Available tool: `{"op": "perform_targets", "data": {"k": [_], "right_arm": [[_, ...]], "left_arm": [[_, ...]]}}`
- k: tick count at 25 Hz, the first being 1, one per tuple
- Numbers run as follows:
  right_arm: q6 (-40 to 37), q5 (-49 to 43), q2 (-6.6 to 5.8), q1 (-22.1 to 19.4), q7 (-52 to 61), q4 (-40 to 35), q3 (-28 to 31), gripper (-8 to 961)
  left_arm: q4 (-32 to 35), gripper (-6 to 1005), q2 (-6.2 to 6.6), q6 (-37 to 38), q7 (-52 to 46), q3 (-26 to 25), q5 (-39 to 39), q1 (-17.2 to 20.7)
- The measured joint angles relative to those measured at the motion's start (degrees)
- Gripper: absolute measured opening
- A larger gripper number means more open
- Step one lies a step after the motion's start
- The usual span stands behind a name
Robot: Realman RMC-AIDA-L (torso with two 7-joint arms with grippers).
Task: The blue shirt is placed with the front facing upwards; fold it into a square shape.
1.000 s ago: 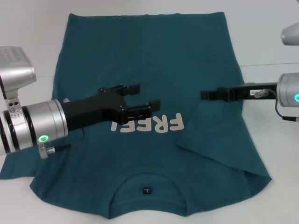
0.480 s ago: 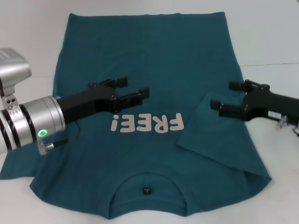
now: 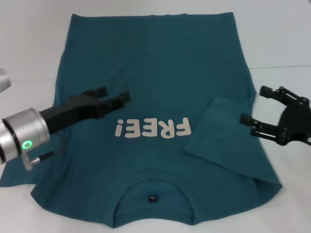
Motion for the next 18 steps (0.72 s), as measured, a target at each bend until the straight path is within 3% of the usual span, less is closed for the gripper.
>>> {"op": "perform_targets", "data": {"k": [5,11,15,18], "right_arm": [[-1.57,0.09,-0.05,-0.38,-0.95,0.68,4.55,945],[0.14,0.13,-0.41,1.19,-1.47,3.07,5.78,945],[1.10,0.15,-0.49,2.24,-1.33,4.26,5.81,945],[1.39,0.13,-0.44,2.76,-1.01,4.51,5.73,945]], "left_arm": [[-1.89,875,0.13,-2.06,-4.28,-1.89,0.31,3.23],[-7.87,875,0.52,-3.95,-12.20,-1.44,2.10,8.37],[-13.70,875,1.00,-3.98,-23.08,-1.72,11.10,9.41],[-18.14,875,2.15,-3.23,-33.54,-2.26,19.83,9.14]]}}
